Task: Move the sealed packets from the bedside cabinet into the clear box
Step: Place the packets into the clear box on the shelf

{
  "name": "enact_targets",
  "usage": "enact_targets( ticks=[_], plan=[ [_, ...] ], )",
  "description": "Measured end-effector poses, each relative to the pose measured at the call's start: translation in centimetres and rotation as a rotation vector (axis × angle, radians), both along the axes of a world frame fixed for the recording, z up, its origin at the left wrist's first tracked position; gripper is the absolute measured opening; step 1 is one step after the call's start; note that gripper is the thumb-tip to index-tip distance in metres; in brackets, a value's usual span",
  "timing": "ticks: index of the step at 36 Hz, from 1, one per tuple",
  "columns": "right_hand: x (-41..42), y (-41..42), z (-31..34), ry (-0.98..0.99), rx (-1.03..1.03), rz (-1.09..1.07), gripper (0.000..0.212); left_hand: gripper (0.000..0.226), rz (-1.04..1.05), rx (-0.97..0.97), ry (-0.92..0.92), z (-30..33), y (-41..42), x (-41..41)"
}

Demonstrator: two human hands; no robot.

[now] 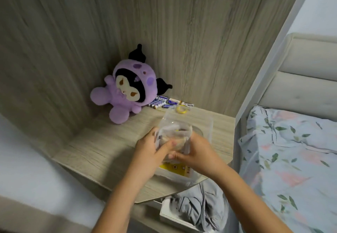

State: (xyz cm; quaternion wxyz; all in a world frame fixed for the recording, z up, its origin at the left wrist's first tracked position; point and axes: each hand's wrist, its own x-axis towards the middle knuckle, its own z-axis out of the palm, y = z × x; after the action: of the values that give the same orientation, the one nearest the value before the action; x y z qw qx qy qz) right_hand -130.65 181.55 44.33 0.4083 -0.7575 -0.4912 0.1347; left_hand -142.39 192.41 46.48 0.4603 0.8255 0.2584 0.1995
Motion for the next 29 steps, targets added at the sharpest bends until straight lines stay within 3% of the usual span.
enact_targets(
  ticks=[3, 5, 9, 11, 13, 15, 19, 21, 23, 27, 29],
  plan=[
    [0.3, 0.9, 0.0, 0.016, -0.042, 0.041, 0.059, 0.037, -0.006, 0.235, 0.121, 0.7, 0.3, 0.1],
    [0.5, 1.3, 0.4, 0.011, -0.027, 0.085, 0.058, 0.052, 0.025, 0.260, 0.181, 0.8, 0.4, 0.5],
    [2.3, 1.5, 1.4, 0.099, -0.014, 0.091, 0.055, 0.076, 0.124, 0.239, 0.046, 0.0, 0.4, 0.2],
    [4.0, 1.5, 2.3, 0.175, 0.045, 0.085, 0.055, 0.078, 0.175, 0.321, -0.004, -0.4, 0.1, -0.4],
    [6.2, 1.7, 3.4, 0.098, 0.030, 0.067, 0.061, 0.070, 0.139, 0.322, 0.019, -1.2, -0.3, -0.8],
    [8.4, 2.2, 4.8, -0.006, -0.141, 0.053, 0.064, 0.061, 0.097, 0.300, 0.108, -2.2, -0.9, -1.0],
    [10.1, 5.0, 6.1, -0.340, -0.746, 0.189, 0.027, 0.052, 0.068, 0.424, 0.178, -3.5, -1.3, -0.7],
    [9.6, 6.6, 5.2, -0.423, -0.959, 0.264, 0.039, 0.055, 0.087, 0.432, 0.182, -3.3, -1.4, -0.5],
    [9.3, 7.7, 4.1, -0.400, -1.140, 0.333, 0.048, 0.055, 0.108, 0.439, 0.176, -3.1, -1.4, -0.4],
    [9.0, 8.5, 3.5, -0.142, -1.255, 0.391, 0.025, 0.047, 0.121, 0.493, 0.158, -3.2, -1.3, -0.2],
    [8.9, 8.4, 3.2, 0.091, -1.223, 0.362, 0.041, 0.047, 0.131, 0.499, 0.168, -3.2, -1.3, -0.3]
  ],
)
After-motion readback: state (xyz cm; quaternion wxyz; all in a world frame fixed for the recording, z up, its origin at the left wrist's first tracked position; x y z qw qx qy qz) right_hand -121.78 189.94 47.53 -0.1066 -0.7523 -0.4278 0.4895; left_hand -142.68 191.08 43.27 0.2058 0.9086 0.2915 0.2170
